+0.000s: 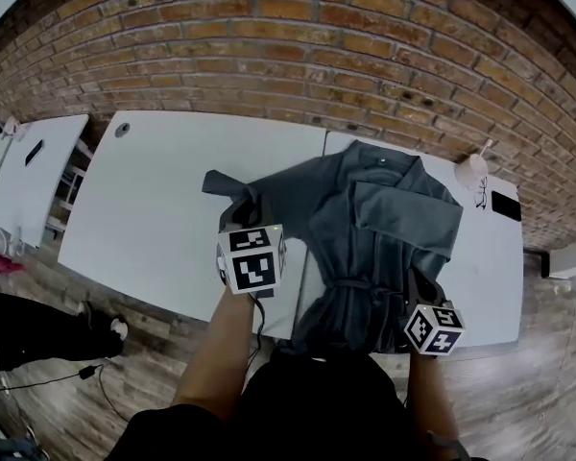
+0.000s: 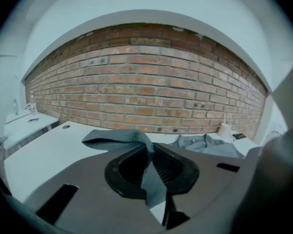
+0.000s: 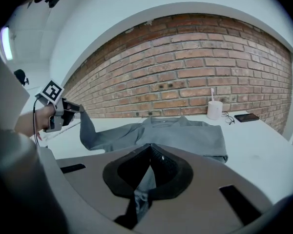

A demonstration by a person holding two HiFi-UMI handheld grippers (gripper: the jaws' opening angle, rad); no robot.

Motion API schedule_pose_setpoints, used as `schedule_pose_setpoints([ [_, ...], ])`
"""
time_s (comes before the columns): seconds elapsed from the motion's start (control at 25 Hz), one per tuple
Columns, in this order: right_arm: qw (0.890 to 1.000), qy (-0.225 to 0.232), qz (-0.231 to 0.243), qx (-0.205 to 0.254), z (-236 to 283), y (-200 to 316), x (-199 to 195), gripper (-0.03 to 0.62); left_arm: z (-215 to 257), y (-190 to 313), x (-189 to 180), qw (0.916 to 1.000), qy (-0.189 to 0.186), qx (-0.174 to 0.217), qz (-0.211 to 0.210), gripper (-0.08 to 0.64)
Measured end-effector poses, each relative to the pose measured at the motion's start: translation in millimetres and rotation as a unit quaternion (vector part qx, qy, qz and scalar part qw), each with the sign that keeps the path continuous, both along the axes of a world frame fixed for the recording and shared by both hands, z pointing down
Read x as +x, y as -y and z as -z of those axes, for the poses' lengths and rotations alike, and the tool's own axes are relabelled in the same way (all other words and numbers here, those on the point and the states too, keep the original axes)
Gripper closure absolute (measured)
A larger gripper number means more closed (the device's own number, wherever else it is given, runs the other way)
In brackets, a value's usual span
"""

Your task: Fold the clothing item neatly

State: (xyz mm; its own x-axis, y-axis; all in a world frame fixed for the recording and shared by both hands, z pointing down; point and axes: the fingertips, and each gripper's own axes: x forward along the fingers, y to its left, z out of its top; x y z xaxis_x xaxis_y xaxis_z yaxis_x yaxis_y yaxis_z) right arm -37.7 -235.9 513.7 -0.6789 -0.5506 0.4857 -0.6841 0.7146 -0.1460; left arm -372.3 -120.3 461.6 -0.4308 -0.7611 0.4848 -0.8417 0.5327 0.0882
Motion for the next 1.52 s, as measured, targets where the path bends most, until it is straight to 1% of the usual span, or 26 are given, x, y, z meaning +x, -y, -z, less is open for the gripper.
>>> schedule_pose_setpoints([
  [0.08, 1.000, 0.007, -0.014, -0.004, 1, 5, 15, 0.591, 10, 30, 28, 0.9992, 0.006, 0.007, -0.038, 0.528],
  [0.16, 1.000, 0.013, -0.025, -0.007, 2, 10, 28, 0.591, 13, 58, 58, 0.9971, 0.013, 0.006, -0.075, 0.528],
  [0.32, 0.999, 0.022, -0.042, -0.005, 9, 20, 54, 0.591, 18, 108, 122, 0.9898, 0.008, 0.006, -0.142, 0.528],
  [0.48, 0.998, 0.018, -0.053, -0.003, 13, 31, 76, 0.591, 20, 151, 170, 0.9819, 0.008, 0.004, -0.189, 0.528],
  [0.64, 0.999, -0.009, -0.041, 0.013, 12, 26, 96, 0.591, 2, 185, 214, 0.9740, 0.006, -0.015, -0.226, 0.528],
  [0.8, 0.999, 0.001, -0.049, 0.001, 10, 34, 118, 0.591, -35, 204, 254, 0.9658, -0.001, -0.055, -0.253, 0.528],
  [0.96, 0.999, 0.004, -0.054, -0.007, 6, 40, 136, 0.591, -80, 220, 286, 0.9546, -0.007, -0.101, -0.280, 0.528],
  [1.12, 0.999, -0.011, -0.047, -0.017, -5, 42, 156, 0.591, -129, 227, 309, 0.9448, -0.014, -0.154, -0.289, 0.528],
  [1.24, 0.998, -0.012, -0.055, -0.021, -7, 53, 172, 0.591, -159, 225, 319, 0.9379, -0.013, -0.191, -0.289, 0.526],
  [1.32, 0.998, -0.011, -0.060, -0.021, -7, 60, 181, 0.591, -172, 221, 323, 0.9347, -0.005, -0.204, -0.291, 0.526],
  [1.44, 0.998, -0.007, -0.057, -0.022, -8, 68, 184, 0.591, -179, 221, 326, 0.9320, 0.021, -0.207, -0.297, 0.526],
  [1.52, 0.998, -0.006, -0.051, -0.024, -10, 70, 181, 0.591, -181, 223, 327, 0.9290, 0.032, -0.211, -0.302, 0.526],
])
